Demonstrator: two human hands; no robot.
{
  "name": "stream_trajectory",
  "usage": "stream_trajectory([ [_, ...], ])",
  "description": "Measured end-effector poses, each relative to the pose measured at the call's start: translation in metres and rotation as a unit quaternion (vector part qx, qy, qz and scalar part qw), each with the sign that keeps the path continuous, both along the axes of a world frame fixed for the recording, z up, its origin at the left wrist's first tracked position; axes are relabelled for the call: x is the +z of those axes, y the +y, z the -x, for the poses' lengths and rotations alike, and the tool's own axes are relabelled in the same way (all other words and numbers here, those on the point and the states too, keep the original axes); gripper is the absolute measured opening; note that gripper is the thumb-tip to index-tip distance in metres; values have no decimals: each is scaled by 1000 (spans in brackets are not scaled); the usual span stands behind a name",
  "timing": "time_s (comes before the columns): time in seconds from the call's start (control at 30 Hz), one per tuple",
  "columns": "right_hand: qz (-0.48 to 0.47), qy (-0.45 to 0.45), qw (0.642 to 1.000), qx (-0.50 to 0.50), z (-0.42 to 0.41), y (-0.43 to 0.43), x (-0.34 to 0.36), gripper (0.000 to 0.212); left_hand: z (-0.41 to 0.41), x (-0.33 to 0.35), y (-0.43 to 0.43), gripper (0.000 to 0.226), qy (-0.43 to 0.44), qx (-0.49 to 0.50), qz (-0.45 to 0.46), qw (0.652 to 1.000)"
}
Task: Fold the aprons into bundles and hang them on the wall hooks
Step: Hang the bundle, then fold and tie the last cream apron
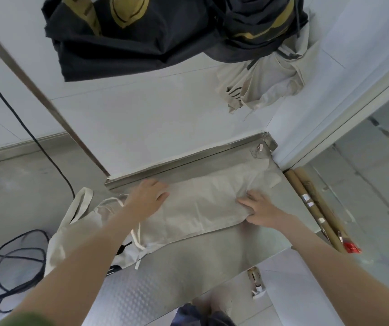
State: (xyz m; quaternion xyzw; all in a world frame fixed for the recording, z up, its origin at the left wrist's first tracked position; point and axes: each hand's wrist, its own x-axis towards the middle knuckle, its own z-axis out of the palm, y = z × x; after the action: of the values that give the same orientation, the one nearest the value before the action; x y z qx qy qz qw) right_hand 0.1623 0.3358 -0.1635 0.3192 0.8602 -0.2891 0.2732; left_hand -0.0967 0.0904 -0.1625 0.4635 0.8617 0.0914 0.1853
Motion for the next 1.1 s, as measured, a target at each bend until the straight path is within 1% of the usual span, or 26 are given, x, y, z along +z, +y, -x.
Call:
stream_trajectory([
  [0.07, 102, 4, 993, -55, -3, 1, 5, 75, -9, -7, 16, 46, 21, -11, 36, 999],
  [0.1, 151, 28, 983, -103, -3, 3, 7, 83, -13, -10, 22, 48, 22, -13, 56, 998],
  [0.13, 168, 57, 971, -157, -3, 4, 8, 86, -15, -14, 27, 49, 21, -13, 69, 997],
  [0.17, 164, 112, 957, -211, -3, 6, 6, 82, -17, -16, 31, 48, 20, -7, 77, 997],
  [0.23, 104, 193, 912, -345, 0, 14, 4, 64, -18, -22, 40, 46, 28, 7, 78, 997],
  [0.27, 76, 194, 890, -405, 0, 21, 0, 67, -18, -24, 44, 45, 32, 13, 82, 996],
  [0.3, 73, 194, 870, -447, 1, 26, -5, 79, -17, -24, 46, 45, 33, 16, 84, 996],
  [0.33, 83, 177, 862, -468, 2, 30, -6, 88, -17, -27, 49, 44, 30, 16, 85, 996],
  [0.37, 91, 171, 859, -474, 4, 34, -12, 88, -18, -27, 51, 43, 22, 19, 86, 996],
  [0.4, 83, 143, 865, -474, 7, 35, -11, 84, -18, -28, 51, 41, 7, 24, 82, 996],
  [0.43, 64, 124, 871, -471, 9, 36, -15, 80, -18, -29, 51, 38, -17, 28, 69, 997],
  [0.47, 29, 91, 879, -466, 11, 34, -13, 81, -17, -29, 50, 34, -42, 29, 49, 997],
  [0.53, -41, 39, 890, -451, 12, 34, -16, 88, -17, -26, 48, 26, -85, 23, 11, 996],
  [0.57, -42, 37, 890, -452, 10, 38, -21, 93, -17, -24, 46, 23, -103, 23, -4, 994],
  [0.63, 16, 53, 887, -458, 1, 44, -29, 107, -18, -18, 43, 20, -126, 28, -20, 991],
  [0.7, 46, 51, 886, -459, -9, 49, -41, 111, -20, -14, 42, 21, -134, 31, -26, 990],
  [0.73, 50, 50, 885, -461, -15, 53, -50, 109, -21, -12, 42, 23, -134, 32, -27, 990],
  [0.77, 51, 36, 888, -456, -14, 47, -38, 106, -21, -10, 42, 25, -135, 35, -26, 990],
  [0.8, 60, 28, 884, -463, -11, 37, -18, 101, -22, -9, 42, 27, -137, 42, -23, 989],
  [0.83, 81, 32, 877, -473, -10, 36, -13, 92, -22, -9, 42, 30, -140, 49, -20, 989],
  [0.93, 197, 82, 841, -497, -10, 32, 1, 51, -25, -10, 40, 35, -146, 57, -15, 988],
  [0.97, 241, 99, 826, -500, -11, 32, 4, 45, -25, -11, 38, 35, -145, 53, -11, 988],
  [1.03, 292, 128, 811, -491, -11, 29, 14, 35, -27, -12, 34, 33, -142, 40, 11, 989],
  [1.1, 276, 164, 830, -457, -9, 29, 22, 23, -26, -11, 27, 31, -129, 19, 41, 991],
])
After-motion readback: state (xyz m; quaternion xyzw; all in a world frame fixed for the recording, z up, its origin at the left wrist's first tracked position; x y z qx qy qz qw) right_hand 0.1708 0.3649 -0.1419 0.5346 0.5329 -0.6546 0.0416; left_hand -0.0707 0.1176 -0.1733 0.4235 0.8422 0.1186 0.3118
